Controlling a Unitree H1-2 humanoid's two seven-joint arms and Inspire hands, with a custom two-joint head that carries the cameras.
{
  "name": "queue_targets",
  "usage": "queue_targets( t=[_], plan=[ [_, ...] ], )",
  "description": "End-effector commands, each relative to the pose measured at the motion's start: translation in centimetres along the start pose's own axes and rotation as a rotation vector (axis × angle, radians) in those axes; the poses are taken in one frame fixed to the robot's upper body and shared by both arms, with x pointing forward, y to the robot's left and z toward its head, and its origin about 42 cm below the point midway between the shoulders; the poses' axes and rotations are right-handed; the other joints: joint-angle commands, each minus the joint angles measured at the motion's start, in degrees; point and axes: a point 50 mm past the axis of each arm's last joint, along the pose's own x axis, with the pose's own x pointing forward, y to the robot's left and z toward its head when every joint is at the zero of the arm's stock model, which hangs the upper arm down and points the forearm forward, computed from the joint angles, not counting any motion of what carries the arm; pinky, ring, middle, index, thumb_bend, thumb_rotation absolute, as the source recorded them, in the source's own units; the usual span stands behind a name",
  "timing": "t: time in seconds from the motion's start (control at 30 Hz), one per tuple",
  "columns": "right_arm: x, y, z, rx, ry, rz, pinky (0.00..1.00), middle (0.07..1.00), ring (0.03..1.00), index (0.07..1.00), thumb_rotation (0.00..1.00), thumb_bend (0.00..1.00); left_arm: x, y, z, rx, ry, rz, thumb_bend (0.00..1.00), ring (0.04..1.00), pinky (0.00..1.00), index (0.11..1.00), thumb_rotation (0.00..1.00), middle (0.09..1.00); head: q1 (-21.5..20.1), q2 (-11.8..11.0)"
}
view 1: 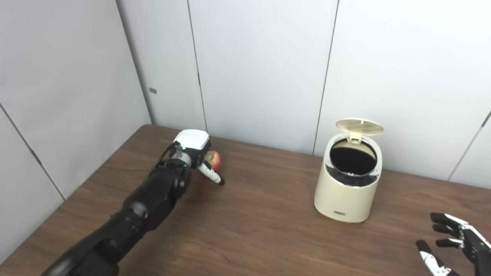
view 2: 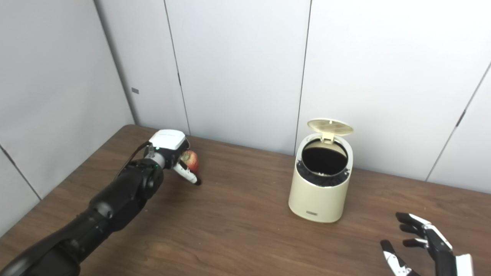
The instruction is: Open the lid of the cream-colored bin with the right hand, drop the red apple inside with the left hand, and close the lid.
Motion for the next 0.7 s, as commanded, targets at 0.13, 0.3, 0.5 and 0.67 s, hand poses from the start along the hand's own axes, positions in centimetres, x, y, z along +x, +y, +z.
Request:
queue_targets(
  t=[0.13, 0.3, 0.5, 0.67],
  plan=[
    [0.9, 0.2, 1.1, 0.001, -0.07, -0.028, 0.57, 0.707, 0.69, 0.674, 0.0, 0.19, -4.4, 5.3, 3.9, -0.12, -0.195, 0.308, 0.52, 0.306, 0.22, 0.506, 0.0, 0.409, -4.42, 0.16],
    [0.8, 1.0, 0.1, -0.026, -0.07, -0.028, 0.58, 0.706, 0.691, 0.677, 0.0, 0.21, -8.2, 6.8, 6.1, -0.218, -0.358, 0.474, 0.52, 0.313, 0.23, 0.516, 0.0, 0.422, -9.46, 0.08],
    [0.4, 2.2, -0.9, -0.031, -0.039, -0.021, 0.62, 0.733, 0.723, 0.703, 0.14, 0.25, -11.1, 7.5, 8.2, -0.369, -0.522, 0.556, 0.49, 0.358, 0.25, 0.542, 0.0, 0.459, -14.45, -0.49],
    [0.2, 3.0, -1.3, -0.027, -0.05, -0.028, 0.62, 0.737, 0.722, 0.708, 0.27, 0.27, -12.4, 7.2, 9.3, -0.436, -0.602, 0.617, 0.5, 0.377, 0.25, 0.516, 0.0, 0.469, -16.21, -0.56]
  ],
)
